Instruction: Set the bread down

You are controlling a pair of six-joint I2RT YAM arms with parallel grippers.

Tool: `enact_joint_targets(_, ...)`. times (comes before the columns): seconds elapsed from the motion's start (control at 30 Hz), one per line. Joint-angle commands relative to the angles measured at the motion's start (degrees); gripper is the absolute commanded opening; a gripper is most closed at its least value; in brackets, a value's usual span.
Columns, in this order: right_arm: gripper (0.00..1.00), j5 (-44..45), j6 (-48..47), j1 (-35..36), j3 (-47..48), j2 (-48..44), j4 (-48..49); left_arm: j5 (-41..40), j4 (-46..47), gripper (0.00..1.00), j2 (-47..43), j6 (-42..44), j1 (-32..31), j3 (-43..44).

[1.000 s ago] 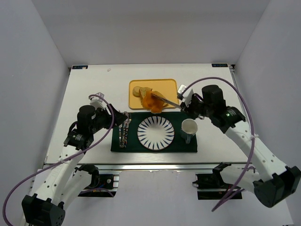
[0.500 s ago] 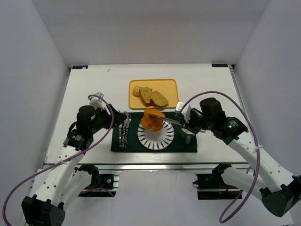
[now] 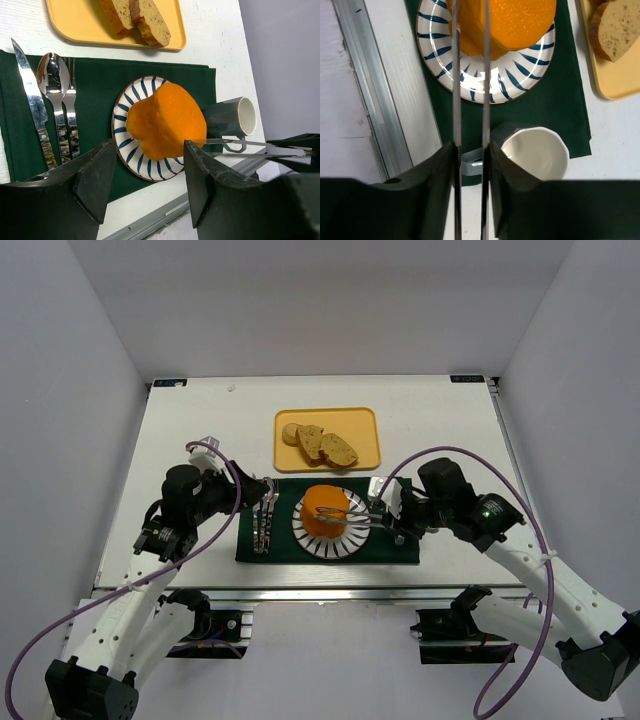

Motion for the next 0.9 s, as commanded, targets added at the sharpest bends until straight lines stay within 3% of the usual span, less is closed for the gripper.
enact_joint_targets(0.0,0.39,-2.1,-0.8,0.3,0.1,-1.5,-0.6,-0.6,-0.4,0.66,-0.2,0.6,-0.1,1.4)
enact_joint_targets(0.1,0.45,-2.8,-0.4,0.3,0.1,-2.2,-0.5,-0.4,-0.2,0.66,-0.1,0.7,-0.2,1.3)
enact_joint_targets(0.5,0.44,-4.1,2.2,0.3,1.5,-6.5,3.5,0.5,1.3,0.66,0.9,0.7,-0.1,0.8)
enact_joint_targets(0.77,0.29,8.4,20.1,-1.8,6.2,-1.2,14.5,5.2,6.7,0.60,7.1,0.3,-0.1,1.7)
enact_joint_targets(0.87,0.27,6.1,23.4,-9.8,7.8,3.3,18.2,7.4,8.3,0.57,12.0,0.0,-0.4,3.0)
